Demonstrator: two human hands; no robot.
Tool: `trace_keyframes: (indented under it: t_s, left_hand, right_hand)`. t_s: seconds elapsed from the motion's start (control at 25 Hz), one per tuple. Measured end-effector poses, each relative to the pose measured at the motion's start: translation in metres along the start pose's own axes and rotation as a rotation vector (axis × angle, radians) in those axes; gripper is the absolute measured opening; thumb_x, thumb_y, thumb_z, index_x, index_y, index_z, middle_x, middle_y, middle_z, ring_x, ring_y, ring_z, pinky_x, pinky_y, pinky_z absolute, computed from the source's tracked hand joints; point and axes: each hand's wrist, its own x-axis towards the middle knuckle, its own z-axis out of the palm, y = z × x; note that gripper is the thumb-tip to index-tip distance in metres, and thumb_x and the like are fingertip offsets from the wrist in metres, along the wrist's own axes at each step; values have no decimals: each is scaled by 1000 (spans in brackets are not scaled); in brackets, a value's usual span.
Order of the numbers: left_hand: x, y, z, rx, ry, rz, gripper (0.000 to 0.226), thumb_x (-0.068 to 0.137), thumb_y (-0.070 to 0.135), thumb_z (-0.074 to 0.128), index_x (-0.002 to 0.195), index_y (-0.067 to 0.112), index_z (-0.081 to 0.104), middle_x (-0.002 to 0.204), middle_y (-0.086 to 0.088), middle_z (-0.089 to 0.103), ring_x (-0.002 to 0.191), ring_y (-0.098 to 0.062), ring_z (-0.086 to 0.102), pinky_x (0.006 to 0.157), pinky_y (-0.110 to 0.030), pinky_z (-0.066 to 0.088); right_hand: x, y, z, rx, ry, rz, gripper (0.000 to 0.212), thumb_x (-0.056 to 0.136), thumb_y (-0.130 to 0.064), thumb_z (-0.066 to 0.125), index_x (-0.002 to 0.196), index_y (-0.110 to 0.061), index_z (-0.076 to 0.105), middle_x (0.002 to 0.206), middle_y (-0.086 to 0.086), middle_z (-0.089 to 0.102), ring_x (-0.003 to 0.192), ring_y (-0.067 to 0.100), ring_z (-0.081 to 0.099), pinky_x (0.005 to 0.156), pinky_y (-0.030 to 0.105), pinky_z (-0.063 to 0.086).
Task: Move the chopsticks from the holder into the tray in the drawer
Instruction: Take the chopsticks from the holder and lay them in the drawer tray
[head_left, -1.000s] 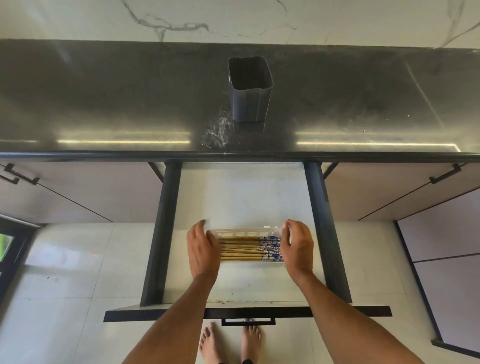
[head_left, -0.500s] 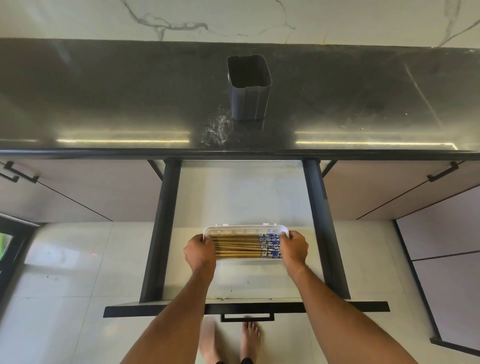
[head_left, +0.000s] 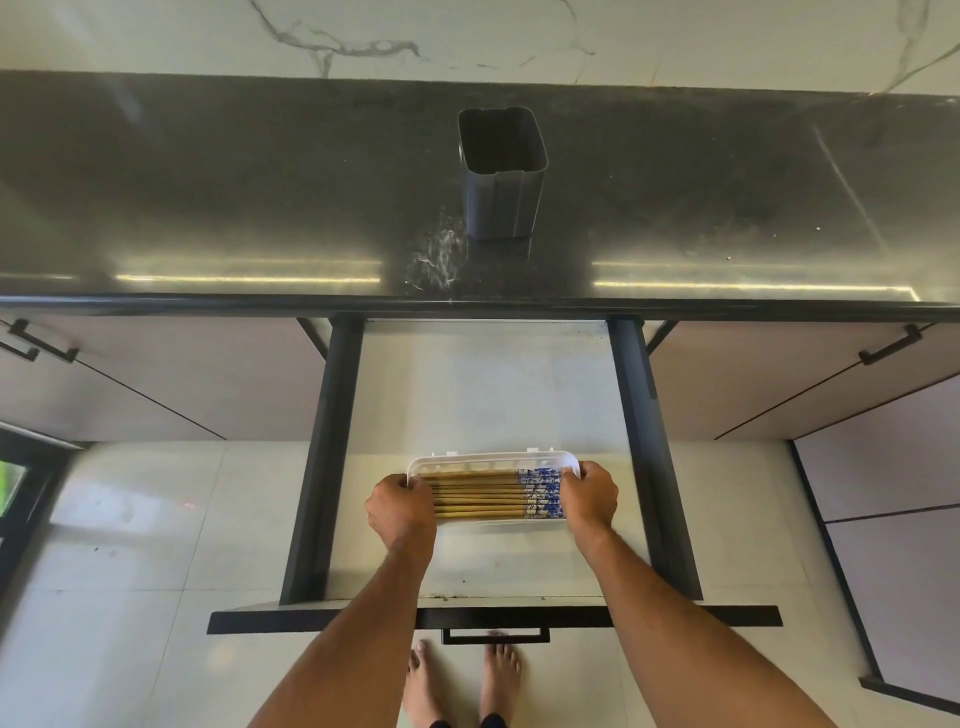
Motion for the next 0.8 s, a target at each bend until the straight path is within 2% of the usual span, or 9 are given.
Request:
trace_keyframes:
  t_s: [0.2, 0.36, 0.56, 0.64, 0.76, 0.8]
  left_hand:
    - [0, 0, 2, -29, 1, -15, 22, 101, 23, 59, 86, 11, 71, 77, -3, 67, 68, -18, 65, 55, -18, 50]
    - [-1, -1, 7, -13, 28, -70, 25, 99, 20, 60, 78, 9, 67, 72, -7, 64, 66, -20, 65, 52, -22, 48]
    - [-1, -3, 9, 18, 7, -54, 23, 100, 16, 58, 81, 7, 68, 72, -6, 63, 67, -18, 63, 53, -22, 47]
    - [0, -4, 10, 33, 2, -38, 20, 100, 16, 58, 85, 7, 68, 73, -5, 63, 69, -19, 64, 59, -25, 51]
    - [2, -8, 12, 43, -25, -15, 12, 99, 15, 60, 92, 9, 67, 77, -2, 63, 73, -18, 65, 63, -27, 55]
    - [1, -9, 11, 47, -31, -9, 10, 99, 15, 61, 93, 9, 67, 78, -2, 63, 73, -18, 64, 63, -26, 55]
  right_hand:
    - [0, 0, 0, 4, 5, 6, 19, 97, -17, 55, 100, -4, 68, 96, 13, 72, 70, 18, 63, 48, 19, 38]
    - [-1, 0, 0, -2, 3, 8, 19, 97, -16, 55, 101, -4, 68, 97, 13, 72, 64, 10, 58, 46, 17, 36]
    - [-6, -2, 0, -29, 5, -19, 21, 100, -18, 53, 110, -4, 65, 104, 13, 71, 72, 15, 60, 47, 15, 38]
    - [-11, -4, 1, -33, 7, -38, 23, 101, -17, 52, 116, -4, 64, 107, 14, 70, 78, 17, 61, 52, 17, 44]
    - [-15, -6, 1, -24, 19, -45, 25, 100, -14, 52, 119, -2, 64, 112, 16, 71, 88, 25, 65, 70, 31, 56]
    - [-15, -6, 0, -26, 16, -49, 25, 100, -14, 52, 119, -2, 64, 112, 16, 71, 88, 25, 65, 71, 32, 56]
